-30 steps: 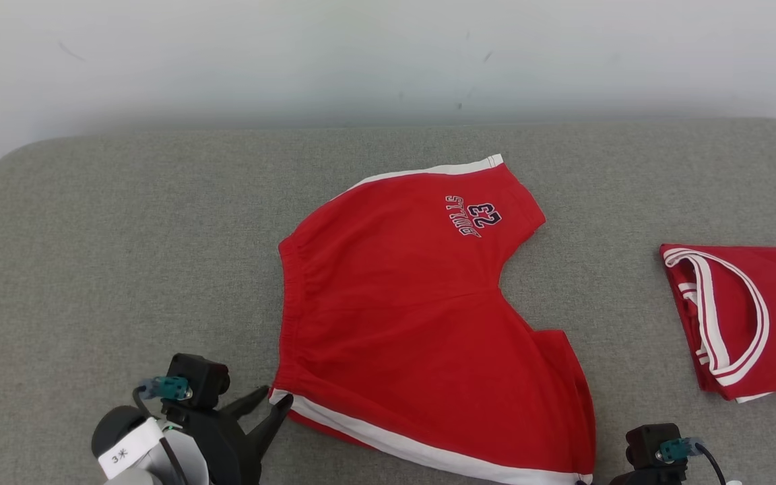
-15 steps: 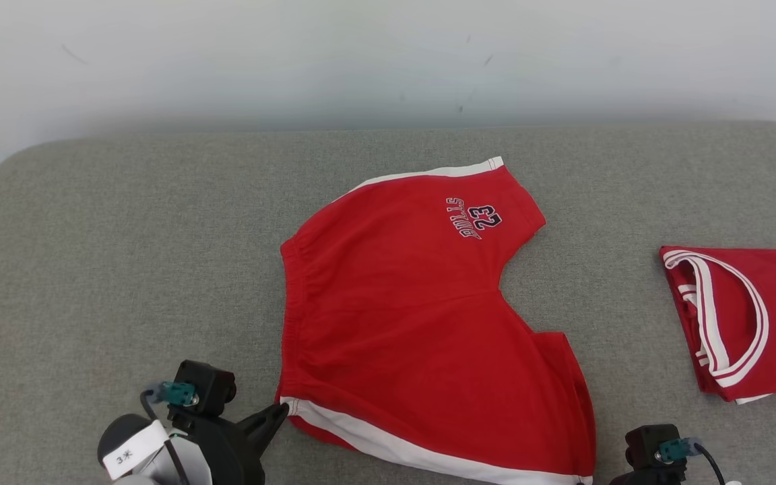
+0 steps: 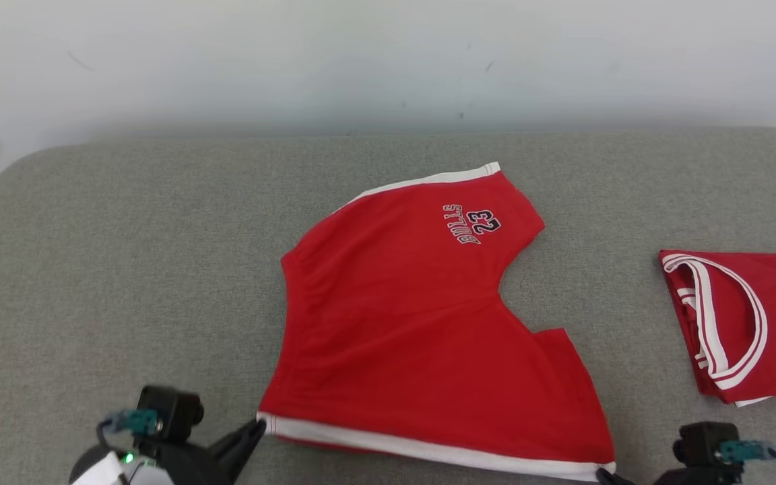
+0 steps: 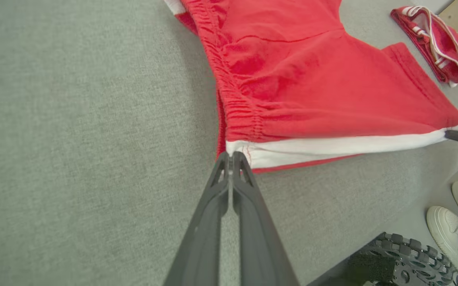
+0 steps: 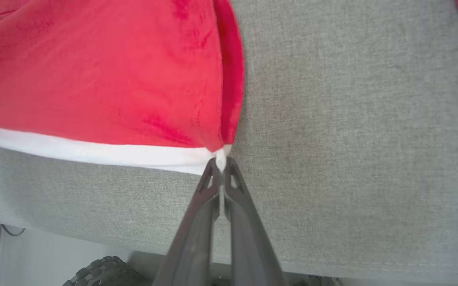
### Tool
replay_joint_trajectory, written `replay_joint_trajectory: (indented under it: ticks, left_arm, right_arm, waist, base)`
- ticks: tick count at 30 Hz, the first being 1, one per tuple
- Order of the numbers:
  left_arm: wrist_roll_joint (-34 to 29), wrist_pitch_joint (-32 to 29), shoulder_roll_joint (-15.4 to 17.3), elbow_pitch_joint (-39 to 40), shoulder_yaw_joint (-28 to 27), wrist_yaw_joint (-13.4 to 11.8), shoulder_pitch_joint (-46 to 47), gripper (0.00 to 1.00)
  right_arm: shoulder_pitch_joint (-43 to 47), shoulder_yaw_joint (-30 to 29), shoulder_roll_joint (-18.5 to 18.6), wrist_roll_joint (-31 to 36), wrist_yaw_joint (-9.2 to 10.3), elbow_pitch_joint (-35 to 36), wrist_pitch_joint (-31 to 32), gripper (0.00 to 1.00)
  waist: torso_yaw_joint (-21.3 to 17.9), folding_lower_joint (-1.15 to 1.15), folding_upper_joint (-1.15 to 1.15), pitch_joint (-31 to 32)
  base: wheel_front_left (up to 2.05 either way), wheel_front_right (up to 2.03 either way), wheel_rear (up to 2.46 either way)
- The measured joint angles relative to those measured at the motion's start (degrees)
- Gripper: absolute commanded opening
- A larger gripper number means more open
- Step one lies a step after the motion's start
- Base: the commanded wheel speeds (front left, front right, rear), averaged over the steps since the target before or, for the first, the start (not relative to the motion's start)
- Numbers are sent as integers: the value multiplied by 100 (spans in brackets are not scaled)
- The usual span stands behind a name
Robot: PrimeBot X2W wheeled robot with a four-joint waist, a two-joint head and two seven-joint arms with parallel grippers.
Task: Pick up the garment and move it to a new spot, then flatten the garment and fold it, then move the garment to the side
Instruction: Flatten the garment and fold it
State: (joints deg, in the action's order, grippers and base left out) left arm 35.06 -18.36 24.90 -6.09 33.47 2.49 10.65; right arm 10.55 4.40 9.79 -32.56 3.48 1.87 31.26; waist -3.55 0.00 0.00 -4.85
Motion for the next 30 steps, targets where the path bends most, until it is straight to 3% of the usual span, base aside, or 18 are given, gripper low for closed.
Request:
replay_joint_trajectory:
  ticks: [8,13,19,30]
  left_arm:
    - [235,-27,177,424,-130,-175,-507,0]
    - [270,-26,154,704,-132,-189,-507,0]
    - [277,-24,-311,791,-132,-147,287,0]
    - [264,-2,-927,201,-210,-257,1385,0]
  right_arm:
    - [370,-211,89,-330,-148,606,16,0]
    - [-35,-312,201,-339,-244,1035,0,0]
    - [-1397,-387,486,-508,-400,1152,223,0]
    - [-2710,-449,711,-532,-331,392,664,0]
  waist:
    - [19,0,0,-114]
    - [43,0,0,-220]
    - [103,0,0,-399]
    - [445,1,1,-649]
  base:
    - [0,0,0]
    - [0,0,0]
    - [0,0,0]
    - [0,0,0]
